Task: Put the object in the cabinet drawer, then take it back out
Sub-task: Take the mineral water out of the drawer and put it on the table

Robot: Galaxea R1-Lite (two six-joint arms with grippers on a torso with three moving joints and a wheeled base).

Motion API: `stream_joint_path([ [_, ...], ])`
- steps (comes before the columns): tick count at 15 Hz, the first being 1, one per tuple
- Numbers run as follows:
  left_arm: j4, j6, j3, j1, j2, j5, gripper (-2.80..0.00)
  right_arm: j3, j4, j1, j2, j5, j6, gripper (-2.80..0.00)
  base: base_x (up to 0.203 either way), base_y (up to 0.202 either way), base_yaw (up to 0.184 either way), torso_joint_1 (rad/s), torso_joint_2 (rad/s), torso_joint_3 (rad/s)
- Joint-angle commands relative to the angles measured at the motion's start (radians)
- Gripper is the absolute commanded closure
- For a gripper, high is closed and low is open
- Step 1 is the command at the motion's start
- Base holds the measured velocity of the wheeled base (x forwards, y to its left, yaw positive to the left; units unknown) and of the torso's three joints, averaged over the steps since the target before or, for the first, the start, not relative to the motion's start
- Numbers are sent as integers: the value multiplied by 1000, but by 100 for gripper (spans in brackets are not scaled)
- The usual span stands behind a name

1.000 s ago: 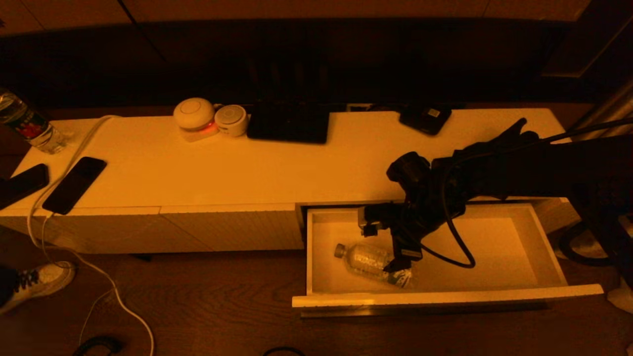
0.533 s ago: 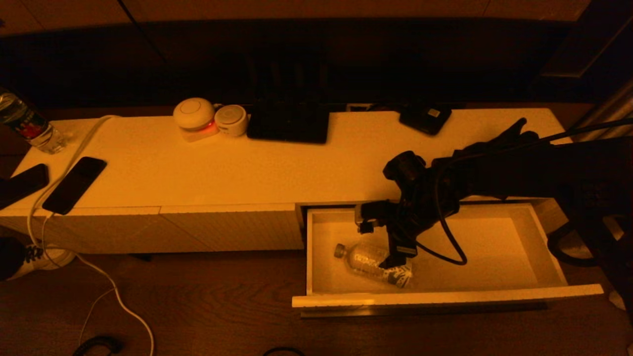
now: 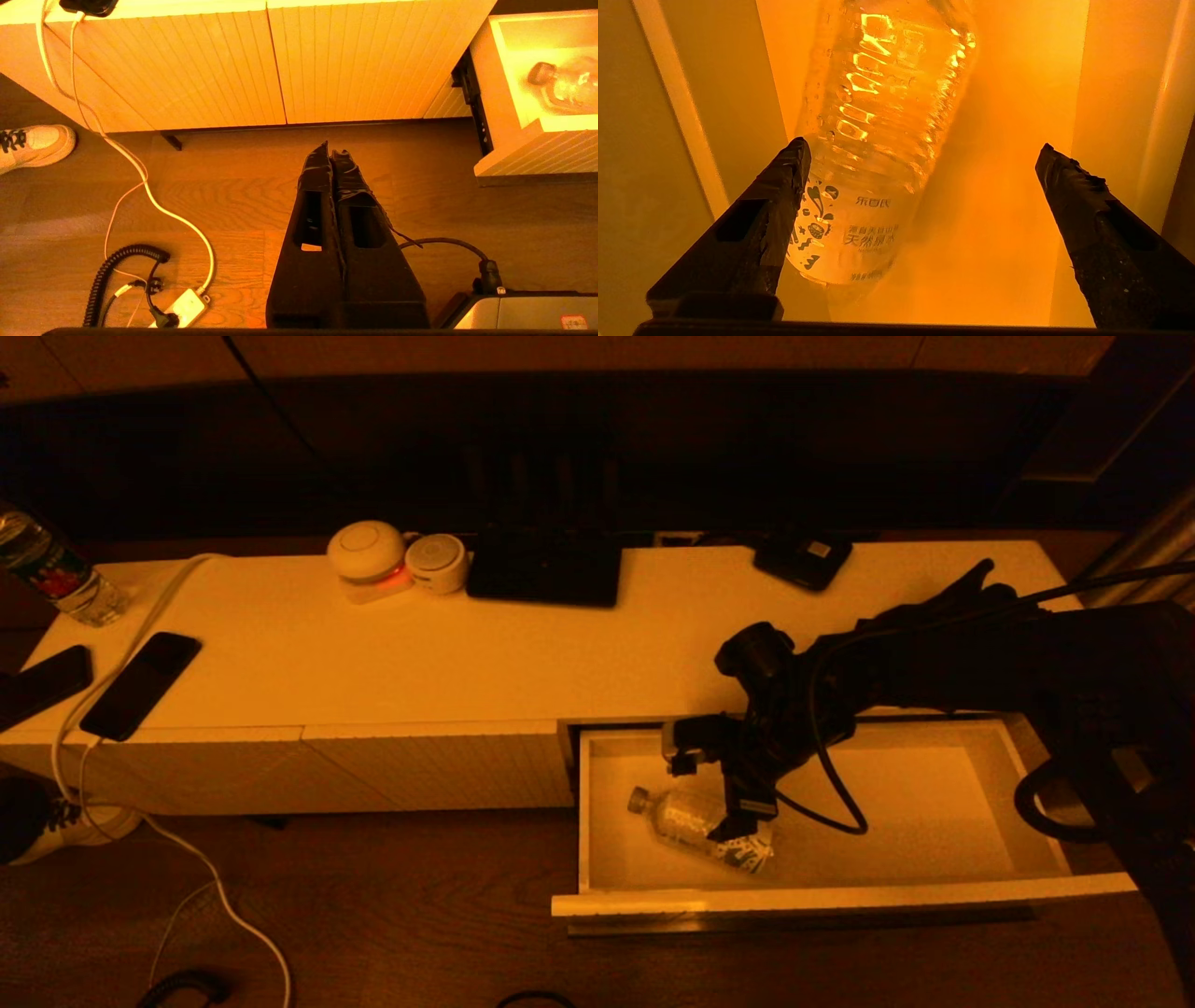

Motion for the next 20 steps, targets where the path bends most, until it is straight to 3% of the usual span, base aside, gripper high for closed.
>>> stream_joint_path([
  [1,0,0,0,0,0,0,0,-16,4,7,13,1,-5,-280,0,0,0,0,0,0],
  [20,0,0,0,0,0,0,0,-52,-1,14,53,21,-5,-280,0,0,0,0,0,0],
])
